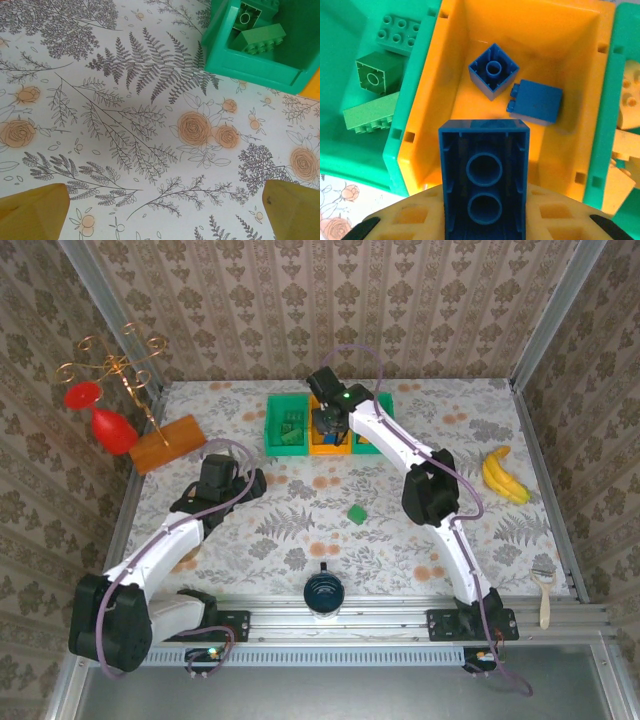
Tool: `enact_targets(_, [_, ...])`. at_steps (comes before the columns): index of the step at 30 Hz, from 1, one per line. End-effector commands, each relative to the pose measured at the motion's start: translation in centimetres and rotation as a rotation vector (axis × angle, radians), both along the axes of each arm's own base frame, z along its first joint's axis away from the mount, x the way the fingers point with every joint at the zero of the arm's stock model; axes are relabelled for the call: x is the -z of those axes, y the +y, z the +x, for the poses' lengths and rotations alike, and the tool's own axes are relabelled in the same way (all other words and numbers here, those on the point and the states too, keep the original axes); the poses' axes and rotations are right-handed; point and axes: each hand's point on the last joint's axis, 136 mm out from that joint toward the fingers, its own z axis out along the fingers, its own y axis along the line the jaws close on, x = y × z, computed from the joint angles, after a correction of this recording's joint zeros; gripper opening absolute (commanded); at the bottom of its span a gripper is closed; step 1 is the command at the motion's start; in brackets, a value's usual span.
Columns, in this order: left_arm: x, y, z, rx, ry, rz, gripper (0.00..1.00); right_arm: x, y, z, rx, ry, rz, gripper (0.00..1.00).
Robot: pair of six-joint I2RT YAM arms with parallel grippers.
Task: Sort the legos into containers by color
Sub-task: Place the lego in the container.
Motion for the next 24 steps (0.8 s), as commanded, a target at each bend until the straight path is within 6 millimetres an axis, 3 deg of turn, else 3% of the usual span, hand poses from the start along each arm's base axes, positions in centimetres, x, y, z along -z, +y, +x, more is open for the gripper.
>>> enact_targets(1, [-0.6, -0.3, 0.6, 0.007, -0.008, -0.013, 1.0, 0.5, 0.1, 1.0, -0.011, -0.014, -0.017, 0.25])
enact_targets(4, [-0.7, -0.4, 0.7, 0.014, -0.01, -0.013, 1.0, 0.6, 0.5, 1.7, -0.02, -0.023, 0.008, 0.3])
enact_targets(11, [-0.9, -0.7, 0.7, 0.031, -0.012, -0.013, 1.0, 0.7, 1.1, 2.4, -0.026, -0.02, 0.061, 0.51])
enact_targets(19, [-1.5, -1.6, 0.9, 0.087, -0.032, -0.008, 1.0, -1.0, 1.0, 2.0, -0.031, -0.029, 0.075, 0.58])
enact_targets(24, [-2.2, -3.3, 0.9, 0.156, -0.06, 0.012, 1.0, -2.5, 0.2, 1.1, -0.01, -0.024, 0.068, 0.64])
